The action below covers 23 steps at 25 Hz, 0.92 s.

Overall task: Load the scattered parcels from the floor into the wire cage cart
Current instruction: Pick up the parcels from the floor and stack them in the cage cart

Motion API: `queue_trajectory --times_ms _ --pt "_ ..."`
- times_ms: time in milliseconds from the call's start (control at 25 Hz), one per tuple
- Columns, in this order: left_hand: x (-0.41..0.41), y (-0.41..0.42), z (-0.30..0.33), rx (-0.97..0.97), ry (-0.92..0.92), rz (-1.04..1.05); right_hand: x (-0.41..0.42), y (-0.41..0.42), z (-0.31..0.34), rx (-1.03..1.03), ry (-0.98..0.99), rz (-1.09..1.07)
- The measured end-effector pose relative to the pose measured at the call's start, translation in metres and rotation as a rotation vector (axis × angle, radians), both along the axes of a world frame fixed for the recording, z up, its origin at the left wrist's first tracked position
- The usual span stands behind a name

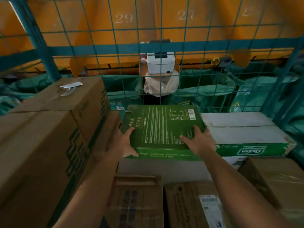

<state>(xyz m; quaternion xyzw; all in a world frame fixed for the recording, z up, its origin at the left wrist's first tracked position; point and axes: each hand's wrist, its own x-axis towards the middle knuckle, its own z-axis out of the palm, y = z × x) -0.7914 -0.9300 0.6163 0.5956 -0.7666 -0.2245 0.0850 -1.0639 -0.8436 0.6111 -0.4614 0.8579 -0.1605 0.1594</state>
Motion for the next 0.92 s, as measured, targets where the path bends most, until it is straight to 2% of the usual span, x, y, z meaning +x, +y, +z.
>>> queue_trajectory --times_ms 160,320,520,800,920 --pt "0.015 -0.042 -0.047 0.028 -0.076 0.023 0.014 -0.036 -0.041 0.043 -0.040 0.040" --pt "0.026 -0.066 -0.086 0.048 -0.076 0.064 0.023 -0.071 -0.073 0.047 -0.062 0.085" --pt "0.025 -0.089 -0.122 -0.002 -0.149 0.046 0.017 -0.109 -0.105 0.069 -0.106 0.094" --pt "0.019 -0.101 -0.140 -0.017 -0.385 -0.034 0.023 -0.122 -0.146 0.174 0.006 0.189" --pt "0.013 -0.095 -0.134 -0.072 -0.531 -0.037 0.031 -0.123 -0.139 0.245 0.182 0.201"
